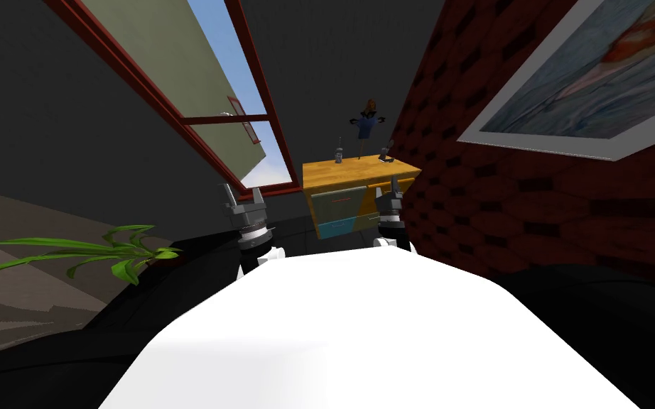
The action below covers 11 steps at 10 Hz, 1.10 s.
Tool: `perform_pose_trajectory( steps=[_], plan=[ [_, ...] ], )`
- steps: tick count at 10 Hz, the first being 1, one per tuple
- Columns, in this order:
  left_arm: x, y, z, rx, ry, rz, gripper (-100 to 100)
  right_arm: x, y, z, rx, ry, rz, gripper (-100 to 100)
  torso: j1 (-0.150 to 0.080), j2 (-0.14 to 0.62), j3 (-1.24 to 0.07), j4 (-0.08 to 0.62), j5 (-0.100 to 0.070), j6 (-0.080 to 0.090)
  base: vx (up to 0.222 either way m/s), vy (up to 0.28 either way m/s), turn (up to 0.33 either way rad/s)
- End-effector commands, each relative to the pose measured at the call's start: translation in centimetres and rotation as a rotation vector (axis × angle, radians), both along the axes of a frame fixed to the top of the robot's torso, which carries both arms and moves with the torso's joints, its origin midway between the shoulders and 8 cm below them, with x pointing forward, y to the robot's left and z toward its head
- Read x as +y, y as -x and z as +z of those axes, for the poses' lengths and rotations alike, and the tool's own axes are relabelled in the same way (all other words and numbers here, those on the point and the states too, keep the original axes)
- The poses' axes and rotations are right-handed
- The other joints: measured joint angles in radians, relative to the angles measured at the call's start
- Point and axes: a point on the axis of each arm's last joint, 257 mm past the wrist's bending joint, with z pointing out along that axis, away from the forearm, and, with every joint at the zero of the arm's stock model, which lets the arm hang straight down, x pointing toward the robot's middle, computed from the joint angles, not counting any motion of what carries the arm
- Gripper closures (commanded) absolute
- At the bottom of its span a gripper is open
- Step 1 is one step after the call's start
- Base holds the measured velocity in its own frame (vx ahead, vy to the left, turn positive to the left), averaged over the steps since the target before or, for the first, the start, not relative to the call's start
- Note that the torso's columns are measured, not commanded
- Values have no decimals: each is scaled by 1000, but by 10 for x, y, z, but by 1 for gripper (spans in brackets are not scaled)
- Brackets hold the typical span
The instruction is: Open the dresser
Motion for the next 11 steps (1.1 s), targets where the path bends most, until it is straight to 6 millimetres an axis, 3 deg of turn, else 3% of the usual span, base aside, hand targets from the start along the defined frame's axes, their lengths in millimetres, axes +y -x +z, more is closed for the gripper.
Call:
perform_pose_trajectory(
  steps=[1, 4, 5, 7, 11],
  plan=[
    [0, 0, 0, 0, 0, 0, 0, 0, 0, 0, 0, 0, 0, 0, 0, 74, -147, 74, 0, 0, 0, 0, 0],
    [0, 0, 0, 0, 0, 0, 0, 0, 0, 0, 0, 0, 0, 0, 0, 296, -590, 295, 0, 0, 0, 0, 0],
    [0, 0, 0, 0, 0, 0, 0, 1, 0, -2, 5, 5, 27, -100, 0, 369, -738, 369, 0, 0, 9, 4, 58],
    [0, 0, 0, 1, 0, 0, 0, 1, 2, -5, 11, -16, 73, -100, 0, 412, -826, 412, 0, 0, 9, 5, 80],
    [0, 0, 0, 1, 0, 0, 0, -3, 6, -12, 18, -97, 145, -100, 0, 416, -832, 416, 0, 0, 14, 6, 93]
  ],
)
